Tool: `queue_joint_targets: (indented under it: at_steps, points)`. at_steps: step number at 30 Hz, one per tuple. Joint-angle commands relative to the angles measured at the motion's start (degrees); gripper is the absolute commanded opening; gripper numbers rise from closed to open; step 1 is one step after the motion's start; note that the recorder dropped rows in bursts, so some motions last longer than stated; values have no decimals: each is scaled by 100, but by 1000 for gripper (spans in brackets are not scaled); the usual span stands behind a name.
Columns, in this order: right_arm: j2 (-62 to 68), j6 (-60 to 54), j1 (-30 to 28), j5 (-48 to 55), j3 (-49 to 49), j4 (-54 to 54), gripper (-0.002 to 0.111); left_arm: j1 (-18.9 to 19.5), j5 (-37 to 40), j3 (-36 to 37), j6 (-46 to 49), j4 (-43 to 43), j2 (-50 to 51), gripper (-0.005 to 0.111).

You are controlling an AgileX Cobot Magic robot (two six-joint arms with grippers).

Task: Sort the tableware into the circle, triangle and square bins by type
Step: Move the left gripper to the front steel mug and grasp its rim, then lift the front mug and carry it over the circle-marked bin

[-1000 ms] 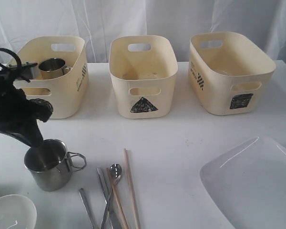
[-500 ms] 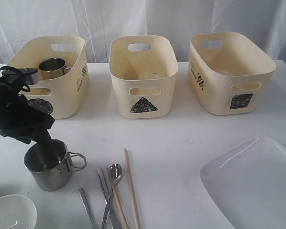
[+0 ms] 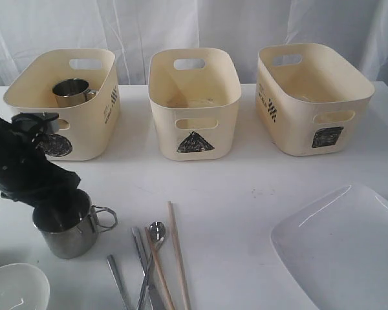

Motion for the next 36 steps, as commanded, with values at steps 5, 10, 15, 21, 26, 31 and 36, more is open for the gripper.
queue_joint_targets:
  at_steps: [5,10,15,21,26,31,36]
  points:
    - [-37,6,-34,-75,7,0,0,-26,-215,202,-2,-21,368,50]
    - [-37,6,-34,-75,7,0,0,-26,-54,202,-2,71,115,10]
    - [-37,6,-34,-75,7,0,0,-26,182,-162,-223,906,-563,0]
    - [-37,6,-34,-75,7,0,0,-26,323,-1030,-262,1188,-1992,0]
    - [-37,6,-34,-75,7,0,0,-26,-2674,-1041,-286,2203,-2432,0]
    - [-37,6,-34,-75,7,0,0,-26,-5716,-876,-474,2203,-1830,0]
    - [-37,6,-34,-75,7,0,0,-16,-6364,-876,-230,1604,-615,0]
